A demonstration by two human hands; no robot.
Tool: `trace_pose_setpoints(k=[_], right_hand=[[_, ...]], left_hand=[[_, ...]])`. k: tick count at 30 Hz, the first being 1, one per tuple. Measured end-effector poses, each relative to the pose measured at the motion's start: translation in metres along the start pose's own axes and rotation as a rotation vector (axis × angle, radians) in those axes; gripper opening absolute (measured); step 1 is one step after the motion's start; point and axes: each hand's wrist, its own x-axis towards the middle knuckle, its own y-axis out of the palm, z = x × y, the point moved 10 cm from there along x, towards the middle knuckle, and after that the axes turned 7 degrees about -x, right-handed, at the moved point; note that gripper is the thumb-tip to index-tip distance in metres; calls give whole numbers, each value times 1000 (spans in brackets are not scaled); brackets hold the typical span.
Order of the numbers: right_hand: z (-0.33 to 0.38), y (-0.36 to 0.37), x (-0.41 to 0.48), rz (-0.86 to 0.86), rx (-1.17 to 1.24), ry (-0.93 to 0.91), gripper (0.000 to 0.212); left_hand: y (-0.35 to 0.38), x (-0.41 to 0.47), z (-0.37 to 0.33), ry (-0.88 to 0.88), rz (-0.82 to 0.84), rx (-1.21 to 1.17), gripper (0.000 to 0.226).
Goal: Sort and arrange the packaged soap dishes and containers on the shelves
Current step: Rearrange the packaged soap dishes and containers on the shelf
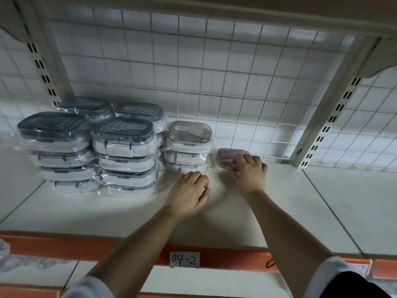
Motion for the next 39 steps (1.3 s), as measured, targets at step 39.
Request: trace_pose_setpoints(k=[39], right_hand=[[-280, -129, -291, 1, 129, 81, 36]], left_hand=[[91, -82, -321, 231, -35, -75, 33]])
